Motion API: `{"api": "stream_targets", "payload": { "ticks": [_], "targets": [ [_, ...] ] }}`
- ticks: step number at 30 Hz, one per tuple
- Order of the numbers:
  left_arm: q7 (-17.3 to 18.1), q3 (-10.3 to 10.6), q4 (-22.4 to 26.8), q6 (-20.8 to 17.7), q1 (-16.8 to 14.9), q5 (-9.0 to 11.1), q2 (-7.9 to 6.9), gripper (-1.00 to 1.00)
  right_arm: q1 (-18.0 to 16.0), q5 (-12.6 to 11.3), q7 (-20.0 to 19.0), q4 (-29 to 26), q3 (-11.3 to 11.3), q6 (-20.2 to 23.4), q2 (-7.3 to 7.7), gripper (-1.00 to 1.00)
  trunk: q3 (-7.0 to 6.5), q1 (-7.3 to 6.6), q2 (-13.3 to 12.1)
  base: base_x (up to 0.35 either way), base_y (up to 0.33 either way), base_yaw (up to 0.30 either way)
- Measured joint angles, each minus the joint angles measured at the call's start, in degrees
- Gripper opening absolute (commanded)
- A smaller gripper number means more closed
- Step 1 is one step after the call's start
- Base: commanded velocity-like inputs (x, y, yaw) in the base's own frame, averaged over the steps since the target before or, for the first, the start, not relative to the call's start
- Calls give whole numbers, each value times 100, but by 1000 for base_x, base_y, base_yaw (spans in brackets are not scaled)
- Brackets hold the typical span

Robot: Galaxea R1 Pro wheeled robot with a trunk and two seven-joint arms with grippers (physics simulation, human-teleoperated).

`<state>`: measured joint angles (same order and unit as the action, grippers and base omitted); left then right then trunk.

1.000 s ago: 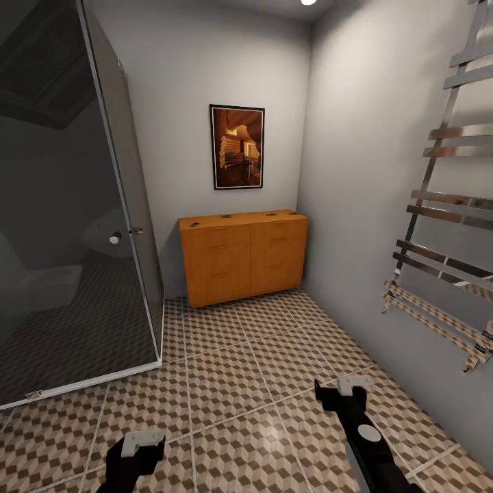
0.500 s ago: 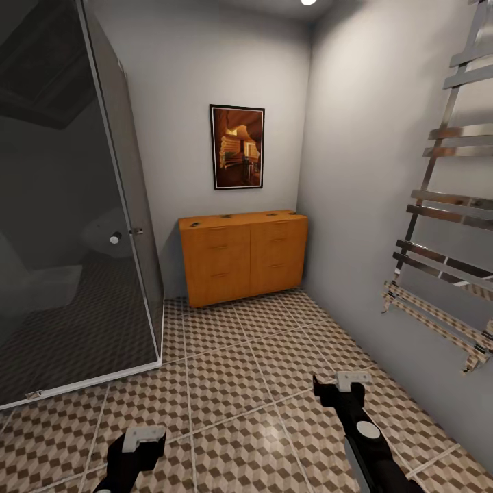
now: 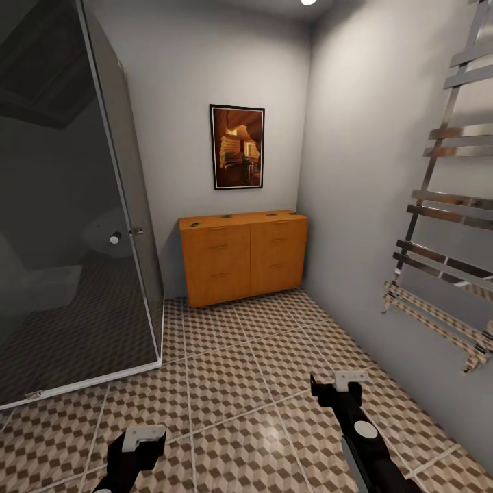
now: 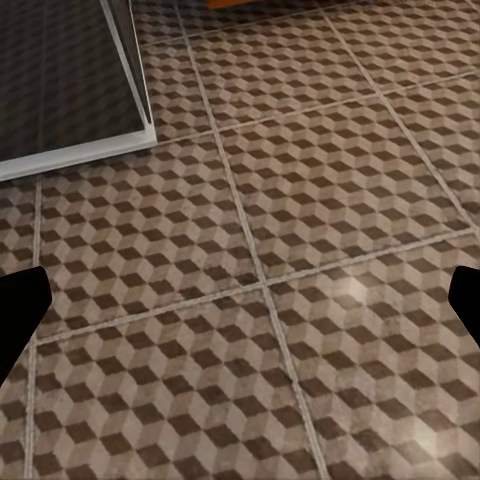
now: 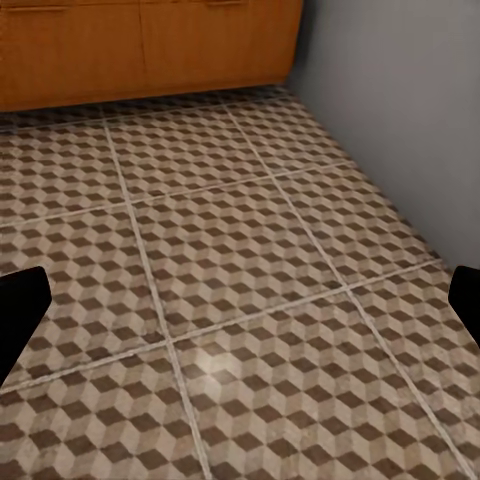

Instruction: Take the four mousetraps from the cabinet in the bathroom and place them on the bathroom floor. Make sure all four end up on the same floor surface, and ensure that at least two of them are either under or directly next to the same bathroom sink.

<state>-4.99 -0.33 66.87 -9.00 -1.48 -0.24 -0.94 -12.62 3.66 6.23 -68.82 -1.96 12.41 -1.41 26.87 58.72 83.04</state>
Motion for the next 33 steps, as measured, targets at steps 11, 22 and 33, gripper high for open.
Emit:
{"api": "stream_targets", "payload": {
  "ticks": [11,22,33],
  "targets": [
    [1,0,-19,0,0,0,0,100,-1,-1,0,0,-5,-14,-6,100,0,-3,0,261,-4,0],
    [-7,0,-32,1,-1,1,0,100,-1,0,2,-1,-5,-16,-9,100,0,-3,0,335,-82,0],
    [-8,0,-35,1,-2,1,0,100,0,0,4,-1,-7,-16,-9,100,0,-3,0,330,-142,0]
  ]
}}
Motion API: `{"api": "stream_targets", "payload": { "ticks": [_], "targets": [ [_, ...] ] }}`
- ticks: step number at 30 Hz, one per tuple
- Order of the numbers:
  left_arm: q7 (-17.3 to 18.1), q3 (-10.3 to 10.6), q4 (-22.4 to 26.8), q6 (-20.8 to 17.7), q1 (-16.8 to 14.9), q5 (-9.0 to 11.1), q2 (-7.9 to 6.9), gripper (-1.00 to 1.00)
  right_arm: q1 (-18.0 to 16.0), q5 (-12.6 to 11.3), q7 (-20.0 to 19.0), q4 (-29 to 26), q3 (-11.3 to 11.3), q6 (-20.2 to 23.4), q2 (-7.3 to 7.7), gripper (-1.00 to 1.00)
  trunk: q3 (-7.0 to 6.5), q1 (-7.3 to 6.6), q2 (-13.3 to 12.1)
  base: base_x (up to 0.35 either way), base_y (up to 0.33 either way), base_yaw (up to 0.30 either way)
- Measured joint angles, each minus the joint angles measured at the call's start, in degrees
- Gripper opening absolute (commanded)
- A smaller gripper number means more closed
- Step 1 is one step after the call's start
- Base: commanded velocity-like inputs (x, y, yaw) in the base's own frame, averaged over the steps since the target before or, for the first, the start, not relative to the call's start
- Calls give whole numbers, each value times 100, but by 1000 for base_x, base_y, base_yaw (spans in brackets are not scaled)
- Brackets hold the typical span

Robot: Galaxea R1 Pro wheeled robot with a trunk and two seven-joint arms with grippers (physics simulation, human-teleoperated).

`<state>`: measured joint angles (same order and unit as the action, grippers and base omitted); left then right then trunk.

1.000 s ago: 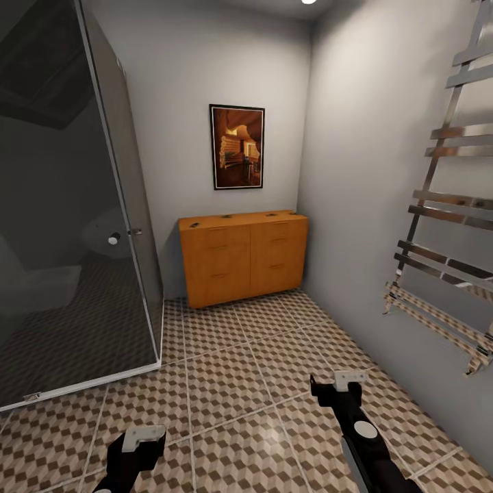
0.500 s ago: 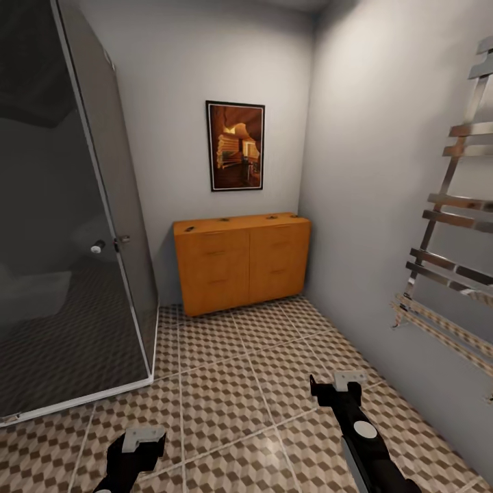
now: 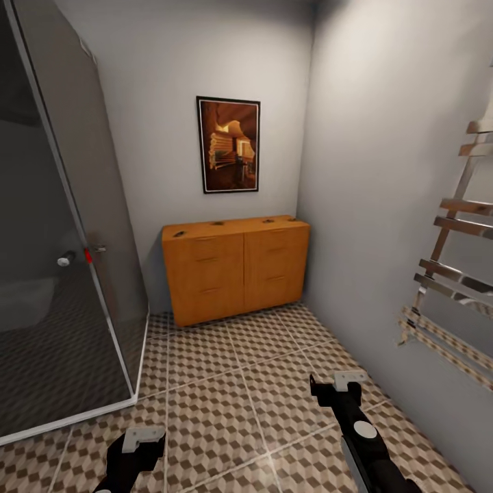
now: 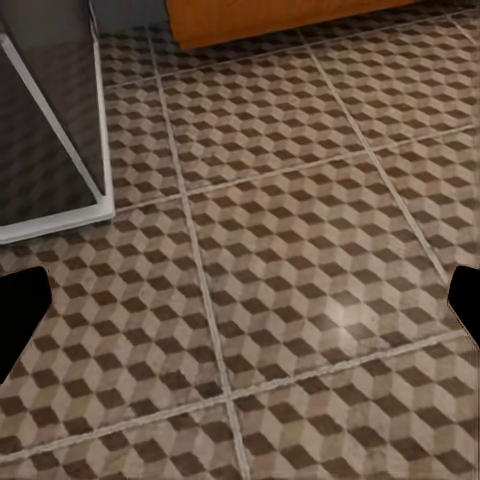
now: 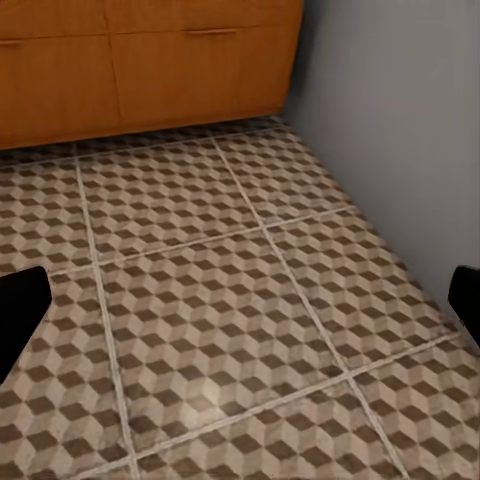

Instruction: Take the four mousetraps from the cabinet in the bathroom and place them on the bathroom floor. Make sure all four end up on the same floor surface, and ensure that at least two of them are either under or directly next to the same bathroom sink.

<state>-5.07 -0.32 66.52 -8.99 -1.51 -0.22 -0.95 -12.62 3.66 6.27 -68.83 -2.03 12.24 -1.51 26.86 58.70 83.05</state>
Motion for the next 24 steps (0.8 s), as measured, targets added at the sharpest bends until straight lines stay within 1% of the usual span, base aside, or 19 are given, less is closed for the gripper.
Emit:
{"api": "stream_targets", "payload": {
  "ticks": [8,15,24],
  "targets": [
    [0,0,-6,0,1,6,7,100,0,0,4,0,-3,0,0,100,0,1,0,237,-186,0],
    [0,0,-30,1,3,2,8,100,1,0,4,0,2,0,0,100,0,1,0,190,-239,0],
    [0,-2,-35,1,0,-1,9,100,0,0,4,0,2,0,0,100,0,1,0,257,-227,0]
  ]
}}
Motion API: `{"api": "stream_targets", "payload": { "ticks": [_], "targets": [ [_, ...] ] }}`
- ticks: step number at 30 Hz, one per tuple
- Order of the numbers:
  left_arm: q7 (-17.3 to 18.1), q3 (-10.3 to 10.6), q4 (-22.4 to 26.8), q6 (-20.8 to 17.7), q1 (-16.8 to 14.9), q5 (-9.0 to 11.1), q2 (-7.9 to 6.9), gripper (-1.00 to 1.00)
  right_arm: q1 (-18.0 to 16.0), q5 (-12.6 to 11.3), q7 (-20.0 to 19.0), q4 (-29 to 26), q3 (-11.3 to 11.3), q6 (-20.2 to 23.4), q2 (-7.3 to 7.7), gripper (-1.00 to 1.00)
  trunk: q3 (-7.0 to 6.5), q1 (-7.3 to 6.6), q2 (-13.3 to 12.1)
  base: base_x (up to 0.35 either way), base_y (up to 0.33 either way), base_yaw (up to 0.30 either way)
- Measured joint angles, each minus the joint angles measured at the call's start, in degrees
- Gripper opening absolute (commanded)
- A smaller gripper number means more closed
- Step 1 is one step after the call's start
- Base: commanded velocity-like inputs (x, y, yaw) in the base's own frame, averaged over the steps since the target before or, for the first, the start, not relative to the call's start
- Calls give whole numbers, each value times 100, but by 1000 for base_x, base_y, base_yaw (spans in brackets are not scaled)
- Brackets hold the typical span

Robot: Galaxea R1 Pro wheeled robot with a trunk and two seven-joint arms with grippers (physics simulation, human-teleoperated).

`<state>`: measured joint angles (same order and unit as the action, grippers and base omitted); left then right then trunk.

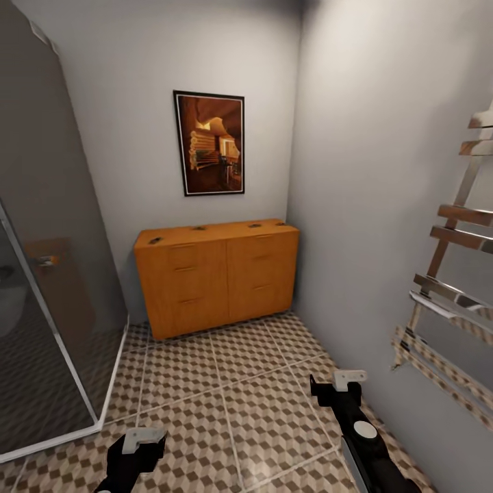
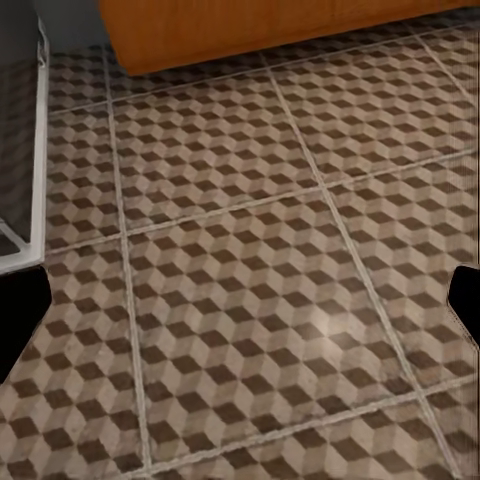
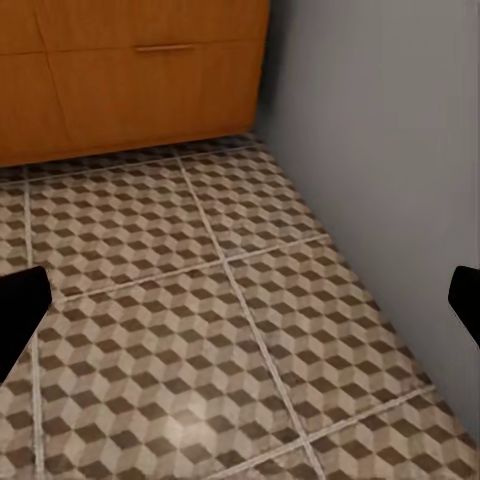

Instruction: Take the four mousetraps from the cabinet in the bathroom and place them on the bathroom floor. Make sure all four end up on the same floor surface, and ensure that at least two of them are either under or directly next to the same bathroom sink.

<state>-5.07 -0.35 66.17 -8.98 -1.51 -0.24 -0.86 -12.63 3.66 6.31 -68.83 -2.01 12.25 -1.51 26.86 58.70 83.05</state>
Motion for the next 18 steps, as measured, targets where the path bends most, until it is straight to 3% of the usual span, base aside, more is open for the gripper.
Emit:
{"api": "stream_targets", "payload": {
  "ticks": [10,18],
  "targets": [
    [0,-5,0,0,3,0,-3,100,1,0,0,0,-1,0,0,100,0,0,0,290,-189,11],
    [0,-7,1,-1,4,0,-2,100,0,0,0,2,-2,-1,0,100,0,-1,0,315,-119,175]
  ]
}}
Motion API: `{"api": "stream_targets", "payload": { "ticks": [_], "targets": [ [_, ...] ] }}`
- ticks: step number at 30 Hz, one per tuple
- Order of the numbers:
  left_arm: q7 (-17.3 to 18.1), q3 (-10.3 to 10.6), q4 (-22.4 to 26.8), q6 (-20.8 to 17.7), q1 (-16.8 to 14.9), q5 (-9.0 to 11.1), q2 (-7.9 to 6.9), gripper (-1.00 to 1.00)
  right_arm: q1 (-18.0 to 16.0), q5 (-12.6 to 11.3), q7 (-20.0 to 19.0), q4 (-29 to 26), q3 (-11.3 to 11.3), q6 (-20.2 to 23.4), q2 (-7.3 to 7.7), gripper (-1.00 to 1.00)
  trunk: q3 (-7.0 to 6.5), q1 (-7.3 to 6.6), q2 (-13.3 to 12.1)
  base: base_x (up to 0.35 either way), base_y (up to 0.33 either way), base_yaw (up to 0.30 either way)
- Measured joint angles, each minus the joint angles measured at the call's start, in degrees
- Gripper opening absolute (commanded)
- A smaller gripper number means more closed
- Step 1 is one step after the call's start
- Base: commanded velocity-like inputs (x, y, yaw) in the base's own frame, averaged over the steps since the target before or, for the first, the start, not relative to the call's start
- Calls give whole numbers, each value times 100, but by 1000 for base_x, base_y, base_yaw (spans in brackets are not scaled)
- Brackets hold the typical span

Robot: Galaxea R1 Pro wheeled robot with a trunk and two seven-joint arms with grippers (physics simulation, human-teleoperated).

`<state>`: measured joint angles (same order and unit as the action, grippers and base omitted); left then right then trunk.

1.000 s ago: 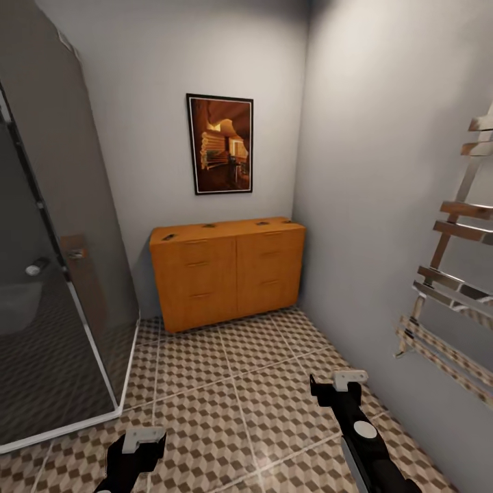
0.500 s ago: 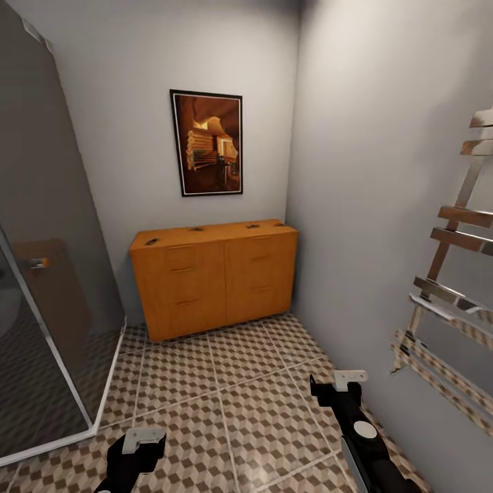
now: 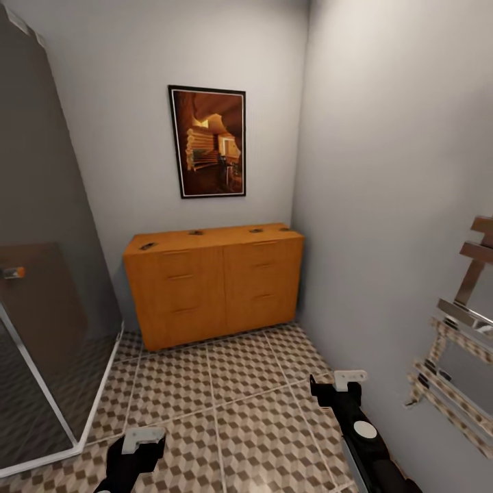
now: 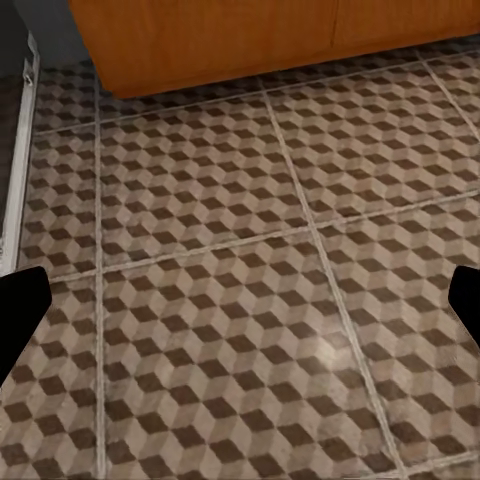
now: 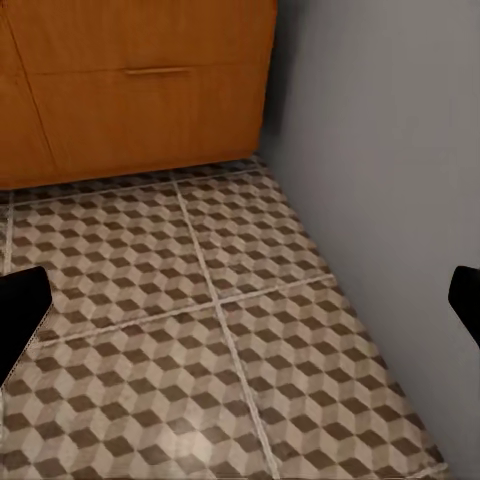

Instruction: Take the four mousetraps from the cabinet in the bathroom and place them on the bathroom floor. Make sure all four end up on the same floor surface, and ensure that at least two of them are either under or directly next to the same bathroom sink.

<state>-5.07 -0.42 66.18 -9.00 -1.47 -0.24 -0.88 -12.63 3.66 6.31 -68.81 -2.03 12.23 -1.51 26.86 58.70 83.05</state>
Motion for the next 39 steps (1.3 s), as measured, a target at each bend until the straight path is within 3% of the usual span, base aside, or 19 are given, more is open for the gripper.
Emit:
{"api": "stream_targets", "payload": {
  "ticks": [25,39],
  "targets": [
    [0,8,-7,6,-2,0,-3,100,-1,-1,0,1,0,0,0,100,0,0,0,340,-7,240],
    [0,13,-7,8,-2,0,-6,100,0,0,0,-1,1,0,1,100,0,1,0,311,0,75]
  ]
}}
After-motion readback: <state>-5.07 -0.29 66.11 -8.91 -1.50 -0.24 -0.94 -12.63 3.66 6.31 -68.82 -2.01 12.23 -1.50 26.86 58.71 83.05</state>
